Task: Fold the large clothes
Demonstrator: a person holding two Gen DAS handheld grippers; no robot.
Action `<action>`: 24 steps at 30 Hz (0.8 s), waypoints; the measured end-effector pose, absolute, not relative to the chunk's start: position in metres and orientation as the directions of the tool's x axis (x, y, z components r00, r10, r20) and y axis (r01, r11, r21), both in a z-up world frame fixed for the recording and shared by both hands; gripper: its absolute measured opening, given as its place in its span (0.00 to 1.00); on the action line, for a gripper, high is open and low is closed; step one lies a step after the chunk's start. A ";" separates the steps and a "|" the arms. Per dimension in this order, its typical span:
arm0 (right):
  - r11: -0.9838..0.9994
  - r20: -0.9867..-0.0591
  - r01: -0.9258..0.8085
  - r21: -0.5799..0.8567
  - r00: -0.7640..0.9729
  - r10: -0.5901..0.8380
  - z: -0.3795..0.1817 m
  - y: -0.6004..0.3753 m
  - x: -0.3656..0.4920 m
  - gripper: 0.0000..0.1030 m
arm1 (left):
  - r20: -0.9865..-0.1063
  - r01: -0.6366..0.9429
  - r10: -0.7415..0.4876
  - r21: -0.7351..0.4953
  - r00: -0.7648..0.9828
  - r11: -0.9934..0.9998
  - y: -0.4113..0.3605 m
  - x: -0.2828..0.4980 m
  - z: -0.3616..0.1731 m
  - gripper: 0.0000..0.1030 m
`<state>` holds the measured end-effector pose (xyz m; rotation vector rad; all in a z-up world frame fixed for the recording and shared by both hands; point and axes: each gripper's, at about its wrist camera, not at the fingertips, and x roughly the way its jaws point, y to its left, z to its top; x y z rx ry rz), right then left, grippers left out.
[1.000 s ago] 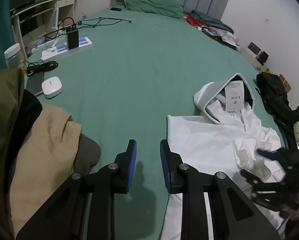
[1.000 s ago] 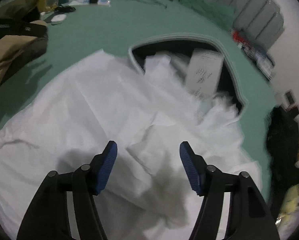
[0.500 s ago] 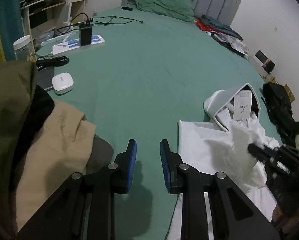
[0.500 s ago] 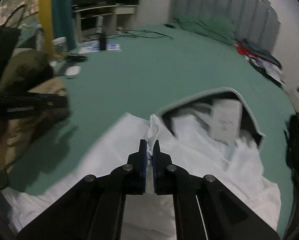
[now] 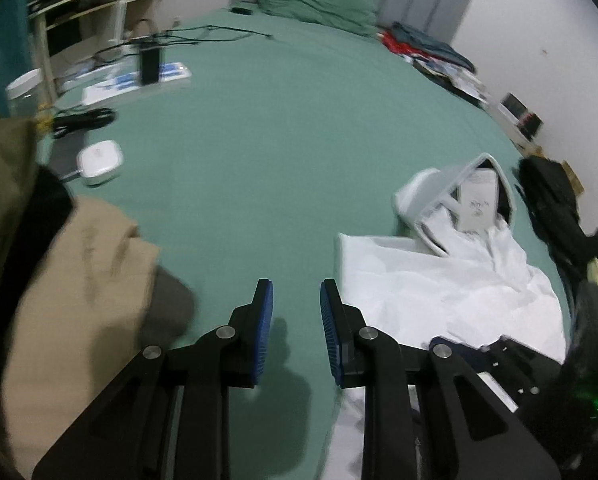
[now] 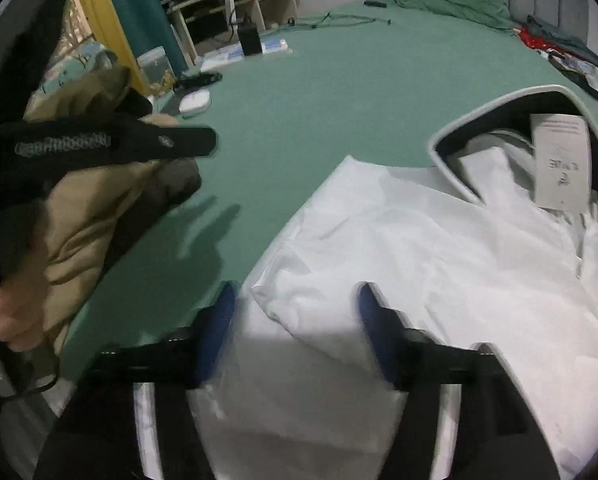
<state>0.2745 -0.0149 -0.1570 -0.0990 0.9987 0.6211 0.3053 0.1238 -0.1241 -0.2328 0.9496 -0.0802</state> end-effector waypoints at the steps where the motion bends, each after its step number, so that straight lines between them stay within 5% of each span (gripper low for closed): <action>1: 0.825 -0.805 -0.527 0.202 0.391 0.446 -0.153 -0.022 0.271 0.68 | -0.793 -0.002 -0.197 -0.243 0.576 0.970 0.114 0.306 -0.125 0.26; 9: 0.941 -0.798 -0.336 0.049 0.554 0.239 -0.115 -0.158 0.259 0.68 | -0.803 0.125 -0.248 -0.214 0.543 0.969 0.064 0.303 -0.142 0.26; 15: 0.996 -0.831 -0.089 -0.021 0.556 0.032 -0.126 -0.288 0.277 0.68 | -0.859 0.114 -0.208 -0.175 0.469 0.978 0.048 0.312 -0.173 0.26; 20: 0.995 -0.860 -0.045 -0.092 0.507 -0.057 -0.156 -0.341 0.291 0.68 | -0.867 0.115 -0.130 -0.085 0.480 0.990 0.037 0.316 -0.182 0.27; 24: 0.991 -0.857 -0.064 -0.120 0.511 -0.071 -0.172 -0.362 0.293 0.68 | -0.859 0.110 -0.057 -0.001 0.509 0.994 0.036 0.321 -0.182 0.40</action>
